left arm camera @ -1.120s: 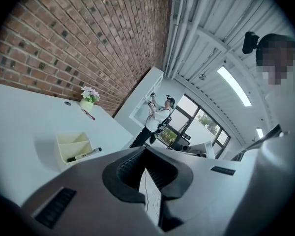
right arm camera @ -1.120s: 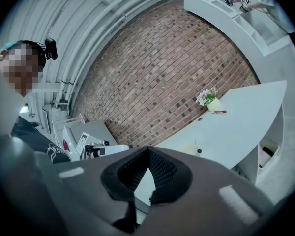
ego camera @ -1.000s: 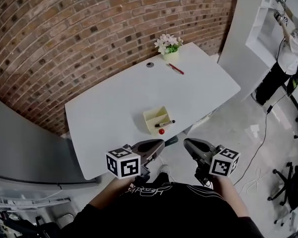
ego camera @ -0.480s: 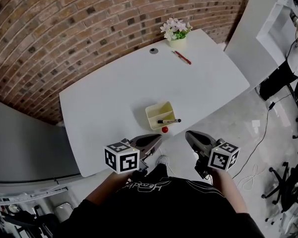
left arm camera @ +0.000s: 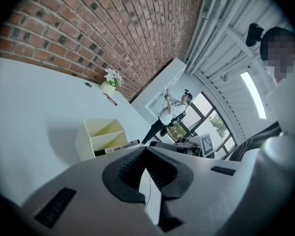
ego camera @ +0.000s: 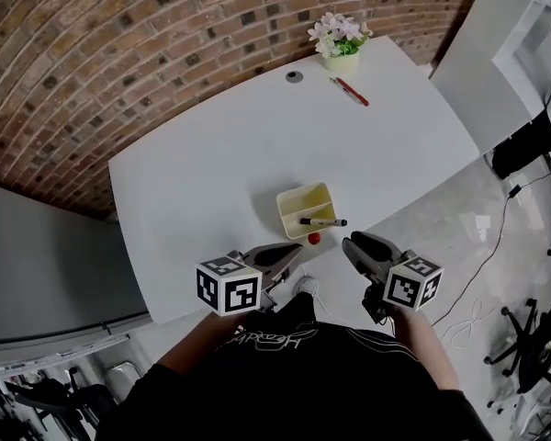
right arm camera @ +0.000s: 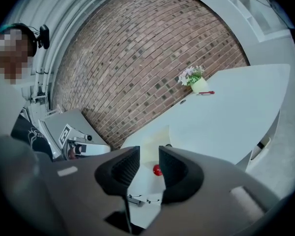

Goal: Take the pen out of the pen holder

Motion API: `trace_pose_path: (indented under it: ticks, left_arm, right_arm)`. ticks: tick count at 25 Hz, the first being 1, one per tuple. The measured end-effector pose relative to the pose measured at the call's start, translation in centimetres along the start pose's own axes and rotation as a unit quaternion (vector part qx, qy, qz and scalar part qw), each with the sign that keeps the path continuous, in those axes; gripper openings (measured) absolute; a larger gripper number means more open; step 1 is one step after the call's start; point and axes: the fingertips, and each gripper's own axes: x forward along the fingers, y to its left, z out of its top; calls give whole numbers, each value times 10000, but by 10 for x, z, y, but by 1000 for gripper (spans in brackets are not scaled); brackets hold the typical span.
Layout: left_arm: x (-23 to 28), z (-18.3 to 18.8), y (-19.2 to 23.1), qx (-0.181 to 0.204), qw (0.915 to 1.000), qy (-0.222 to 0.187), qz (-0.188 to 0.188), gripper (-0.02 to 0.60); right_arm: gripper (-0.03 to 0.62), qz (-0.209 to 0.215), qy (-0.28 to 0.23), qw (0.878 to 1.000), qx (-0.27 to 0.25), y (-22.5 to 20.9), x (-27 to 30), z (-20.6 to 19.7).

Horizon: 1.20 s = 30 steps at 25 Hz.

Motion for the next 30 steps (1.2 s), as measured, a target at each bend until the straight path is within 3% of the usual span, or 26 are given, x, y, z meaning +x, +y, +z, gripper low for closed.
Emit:
trace_pose_path:
  ticks: [7, 30]
  left_arm:
    - [1, -3, 13, -87, 9999, 90, 67, 3]
    - [-2, 0, 35, -361, 9991, -24, 216, 3]
  right_arm:
    - [129, -522, 151, 9974, -475, -24, 17, -4]
    - [141, -425, 333, 9978, -380, -38, 58, -19]
